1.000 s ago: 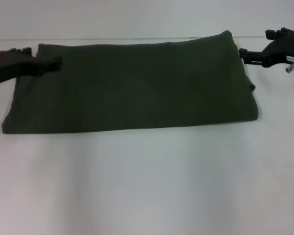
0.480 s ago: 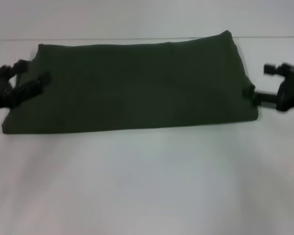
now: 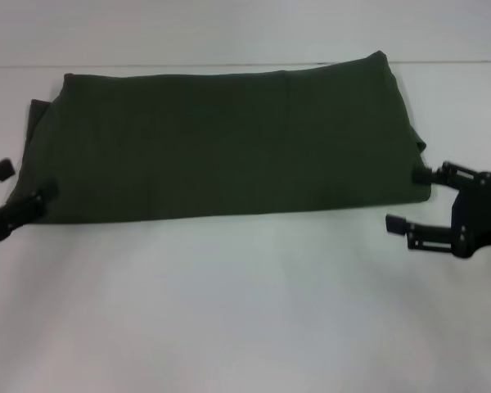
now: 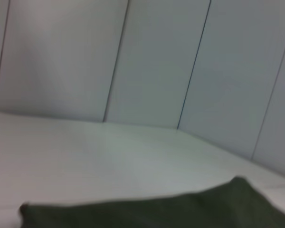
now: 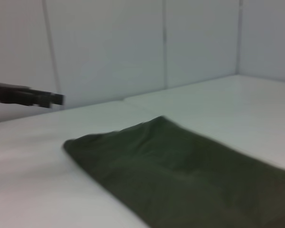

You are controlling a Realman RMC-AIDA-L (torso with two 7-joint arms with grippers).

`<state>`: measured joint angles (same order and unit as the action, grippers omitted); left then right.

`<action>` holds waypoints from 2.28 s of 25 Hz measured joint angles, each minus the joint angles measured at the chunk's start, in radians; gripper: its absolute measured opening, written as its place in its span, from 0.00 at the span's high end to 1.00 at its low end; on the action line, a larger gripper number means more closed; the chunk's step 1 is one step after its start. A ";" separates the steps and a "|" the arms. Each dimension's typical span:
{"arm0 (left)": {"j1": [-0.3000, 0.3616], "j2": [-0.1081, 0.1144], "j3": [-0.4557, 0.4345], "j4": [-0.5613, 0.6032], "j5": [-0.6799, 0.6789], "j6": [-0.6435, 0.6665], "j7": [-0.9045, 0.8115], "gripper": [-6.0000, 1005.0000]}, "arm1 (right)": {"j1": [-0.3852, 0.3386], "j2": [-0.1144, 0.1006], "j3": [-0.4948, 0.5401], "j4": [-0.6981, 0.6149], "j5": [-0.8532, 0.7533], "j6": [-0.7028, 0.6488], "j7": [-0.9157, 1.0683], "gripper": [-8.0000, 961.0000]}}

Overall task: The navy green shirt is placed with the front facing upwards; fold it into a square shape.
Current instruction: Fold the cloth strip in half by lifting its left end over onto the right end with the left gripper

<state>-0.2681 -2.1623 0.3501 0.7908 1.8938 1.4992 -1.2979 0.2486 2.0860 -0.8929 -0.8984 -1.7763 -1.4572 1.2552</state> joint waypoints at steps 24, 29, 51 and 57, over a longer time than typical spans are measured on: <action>-0.057 -0.004 0.069 -0.108 0.131 -0.440 0.157 0.10 | -0.006 0.000 0.000 0.023 -0.029 -0.116 -0.062 0.05; -0.065 -0.001 0.064 -0.108 0.127 -0.460 0.158 0.10 | -0.006 0.000 0.005 0.028 -0.029 -0.109 -0.062 0.05; -0.077 0.003 0.112 -0.100 0.152 -0.461 0.145 0.77 | -0.011 0.005 0.067 0.038 -0.021 -0.108 -0.044 0.05; -0.084 0.004 0.119 -0.078 0.153 -0.448 0.102 0.94 | -0.012 0.002 0.155 0.009 -0.024 -0.116 0.105 0.05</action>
<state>-0.3522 -2.1580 0.4688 0.7125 2.0464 1.0510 -1.1962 0.2362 2.0876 -0.7380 -0.8895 -1.8000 -1.5730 1.3598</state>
